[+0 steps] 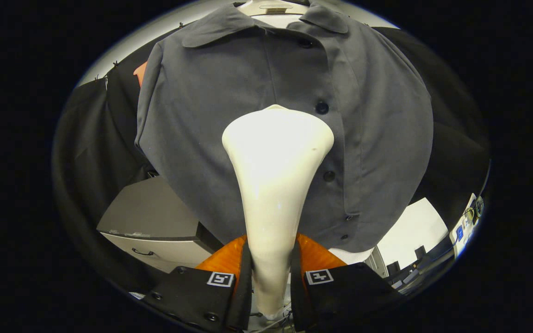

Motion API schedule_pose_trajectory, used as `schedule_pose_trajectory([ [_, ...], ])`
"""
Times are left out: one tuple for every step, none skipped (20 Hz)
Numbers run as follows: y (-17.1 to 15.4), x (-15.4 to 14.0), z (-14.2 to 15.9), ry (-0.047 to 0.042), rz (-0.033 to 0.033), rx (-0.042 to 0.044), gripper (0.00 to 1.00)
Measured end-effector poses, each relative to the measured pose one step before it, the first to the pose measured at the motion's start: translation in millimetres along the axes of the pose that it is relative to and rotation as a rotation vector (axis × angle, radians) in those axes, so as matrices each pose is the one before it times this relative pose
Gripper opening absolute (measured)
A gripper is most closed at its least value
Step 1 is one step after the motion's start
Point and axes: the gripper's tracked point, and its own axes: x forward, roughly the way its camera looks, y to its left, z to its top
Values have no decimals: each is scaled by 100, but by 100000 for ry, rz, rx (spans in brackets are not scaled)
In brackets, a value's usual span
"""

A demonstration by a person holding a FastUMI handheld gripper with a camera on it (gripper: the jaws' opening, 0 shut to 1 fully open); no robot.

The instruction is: Iron the clothes twice with a garment steamer, once on the left side and once on the right side.

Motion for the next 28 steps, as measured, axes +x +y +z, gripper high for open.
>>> schedule_pose_trajectory([
  [-152,259,-459,860,-196,-110,42],
  [-200,223,-543,827,-77,24,42],
  [-128,216,-556,874,20,81,42],
  [-168,252,-360,774,-65,77,42],
  [-116,199,-437,753,-134,11,43],
  [-166,245,-516,882,-192,-59,43],
  [-260,229,-655,986,-180,-18,43],
  [-172,278,-573,959,-162,180,43],
  [-214,206,-529,992,-153,223,43],
  [-106,259,-509,1251,-25,104,43],
  [-163,248,-474,1215,-85,-26,43],
  [-166,302,-560,1087,-194,-165,42],
  [-221,357,-655,1000,-201,-177,43],
  [-149,278,-640,1300,-123,-145,43],
  [-208,342,-628,1311,-75,40,43],
  [-168,338,-711,1451,-9,-26,42],
  [-144,226,-584,1266,11,-15,43],
  [-190,265,-520,980,6,120,43],
  [-96,359,-540,834,-9,230,43],
  [-144,220,-400,794,-31,157,43],
  [-227,287,-469,676,-75,88,43],
  [-137,282,-420,666,-79,41,43],
  [-193,254,-454,753,-74,38,43],
  [-101,260,-505,852,18,7,43],
  [-207,238,-476,954,14,77,43],
  [-118,243,-473,948,20,252,43],
  [-84,317,-486,977,33,183,43],
  [-119,224,-415,881,9,138,43],
])
